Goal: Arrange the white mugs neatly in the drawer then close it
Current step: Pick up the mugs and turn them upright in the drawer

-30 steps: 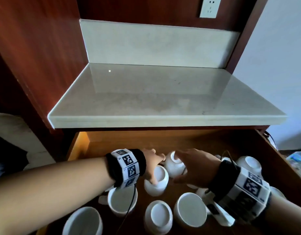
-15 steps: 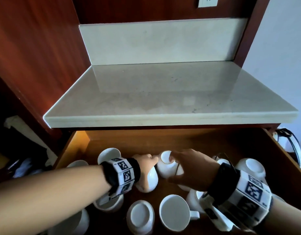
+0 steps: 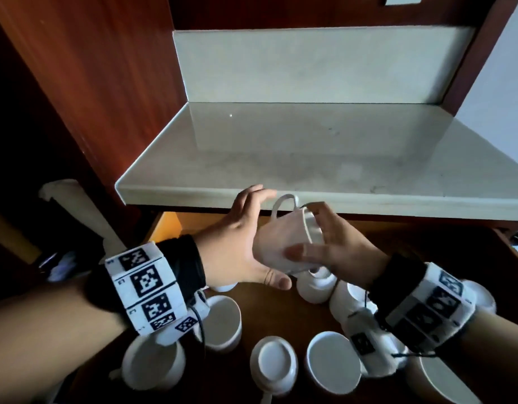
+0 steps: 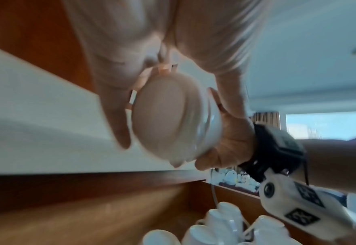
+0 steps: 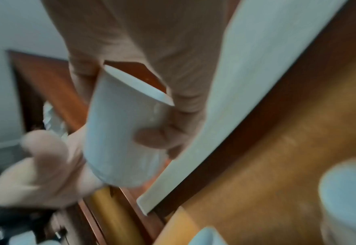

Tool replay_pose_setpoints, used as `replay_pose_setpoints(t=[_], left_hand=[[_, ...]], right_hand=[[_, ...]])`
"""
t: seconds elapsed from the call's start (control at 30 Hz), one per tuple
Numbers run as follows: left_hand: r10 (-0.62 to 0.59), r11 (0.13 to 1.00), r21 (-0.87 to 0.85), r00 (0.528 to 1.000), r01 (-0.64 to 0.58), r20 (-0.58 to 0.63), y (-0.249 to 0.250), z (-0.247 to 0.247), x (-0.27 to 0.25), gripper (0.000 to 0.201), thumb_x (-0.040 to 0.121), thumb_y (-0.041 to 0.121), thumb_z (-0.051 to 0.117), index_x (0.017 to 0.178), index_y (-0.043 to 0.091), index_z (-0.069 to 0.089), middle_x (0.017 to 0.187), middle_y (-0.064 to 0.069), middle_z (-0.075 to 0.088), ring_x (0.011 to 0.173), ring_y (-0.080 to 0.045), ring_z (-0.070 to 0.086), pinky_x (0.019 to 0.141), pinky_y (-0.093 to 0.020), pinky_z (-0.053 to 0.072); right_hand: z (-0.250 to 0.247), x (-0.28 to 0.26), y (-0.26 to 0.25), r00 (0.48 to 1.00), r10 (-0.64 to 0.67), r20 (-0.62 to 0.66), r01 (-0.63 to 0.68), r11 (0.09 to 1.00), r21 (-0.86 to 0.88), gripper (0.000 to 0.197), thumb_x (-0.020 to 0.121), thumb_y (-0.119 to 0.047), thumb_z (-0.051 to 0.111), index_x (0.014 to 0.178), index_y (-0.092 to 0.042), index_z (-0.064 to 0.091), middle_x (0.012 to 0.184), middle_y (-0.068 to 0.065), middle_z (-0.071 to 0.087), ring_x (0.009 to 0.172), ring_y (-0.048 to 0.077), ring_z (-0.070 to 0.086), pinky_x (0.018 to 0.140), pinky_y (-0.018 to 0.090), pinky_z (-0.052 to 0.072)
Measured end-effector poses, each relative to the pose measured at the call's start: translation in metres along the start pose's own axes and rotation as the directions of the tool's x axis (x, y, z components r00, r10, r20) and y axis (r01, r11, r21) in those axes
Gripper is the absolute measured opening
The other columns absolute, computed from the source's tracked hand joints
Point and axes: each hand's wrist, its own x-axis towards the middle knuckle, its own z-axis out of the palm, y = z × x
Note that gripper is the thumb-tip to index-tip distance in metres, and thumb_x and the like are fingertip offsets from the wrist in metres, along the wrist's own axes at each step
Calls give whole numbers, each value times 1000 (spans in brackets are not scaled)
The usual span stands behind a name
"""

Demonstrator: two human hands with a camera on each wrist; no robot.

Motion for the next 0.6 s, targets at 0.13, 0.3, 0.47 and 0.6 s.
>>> replay_pose_setpoints(t=[0.13, 0.3, 0.47, 0.6], left_hand=[[-144, 900, 429, 982, 77, 126, -23, -4, -12, 77, 68, 74, 62, 124, 25, 41, 124, 4, 50, 106, -15, 55, 88, -31, 48], [-230, 877, 478, 921, 55, 315, -44, 0, -29, 47, 79, 66, 59, 97, 23, 50, 92, 7, 53, 87, -15, 57, 73, -31, 47], [-227, 871, 491, 907, 25, 356, -52, 0, -36, 52, 83, 66, 53, 111, 22, 51, 93, 4, 54, 80, -14, 51, 63, -29, 38], [-196, 880, 475, 895, -20, 400, -53, 9, -41, 47, 81, 67, 54, 102, 25, 49, 92, 5, 54, 83, -18, 55, 70, -33, 48]], right_hand=[[28, 14, 7, 993, 71, 89, 11, 718, -696, 88, 60, -51, 81, 130, -24, 35, 121, -1, 51, 102, 19, 57, 77, 27, 47], [58, 34, 33, 946, 301, 119, -58, 519, -853, 85, 61, -51, 77, 128, -27, 31, 126, 3, 49, 111, 29, 57, 88, 43, 51], [80, 44, 43, 908, 398, 131, -37, 389, -921, 90, 66, -45, 77, 136, -25, 24, 133, 6, 44, 121, 34, 52, 93, 48, 46], [91, 51, 54, 889, 440, 127, -40, 349, -936, 89, 65, -45, 77, 135, -24, 26, 133, 8, 45, 121, 34, 52, 95, 46, 49]])
